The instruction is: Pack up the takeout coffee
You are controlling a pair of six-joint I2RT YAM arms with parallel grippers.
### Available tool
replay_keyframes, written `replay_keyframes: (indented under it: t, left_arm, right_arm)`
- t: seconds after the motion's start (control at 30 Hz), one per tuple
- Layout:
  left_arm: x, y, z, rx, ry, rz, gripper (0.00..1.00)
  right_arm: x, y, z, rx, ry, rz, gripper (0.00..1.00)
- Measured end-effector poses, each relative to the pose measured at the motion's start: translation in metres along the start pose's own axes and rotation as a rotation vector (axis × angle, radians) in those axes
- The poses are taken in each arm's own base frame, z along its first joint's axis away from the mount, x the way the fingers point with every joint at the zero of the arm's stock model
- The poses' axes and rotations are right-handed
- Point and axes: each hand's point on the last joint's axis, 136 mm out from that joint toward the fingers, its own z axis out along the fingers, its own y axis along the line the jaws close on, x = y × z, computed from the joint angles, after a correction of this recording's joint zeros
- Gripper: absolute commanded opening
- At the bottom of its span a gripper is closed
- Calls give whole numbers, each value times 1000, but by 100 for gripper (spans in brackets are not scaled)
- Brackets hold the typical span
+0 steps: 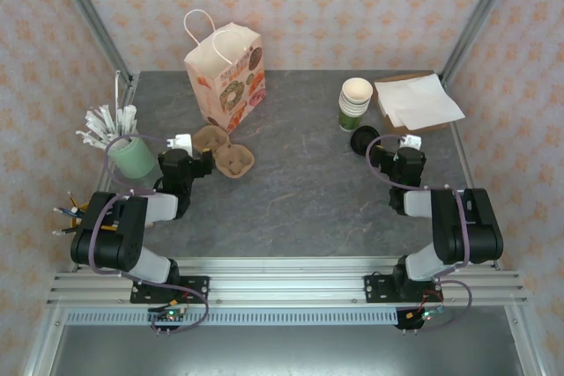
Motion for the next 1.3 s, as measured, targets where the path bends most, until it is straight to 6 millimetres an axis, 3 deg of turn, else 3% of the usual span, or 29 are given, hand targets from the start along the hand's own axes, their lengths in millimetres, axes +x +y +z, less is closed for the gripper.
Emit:
replay_keyframes:
  t: [1.1,1.2,1.3]
  left_arm:
    - [-1,1,1,-6,15,3,100]
    - [-26,9,-18,-35,-20,-16,100]
    - [-83,28,-61,-99,-146,-124,100]
  right_arm:
    - [0,-2,-1,15,7,2,99]
    - [-19,-10,-13,69,7,29,99]
    - [-83,-11,-34,106,-58,97,100]
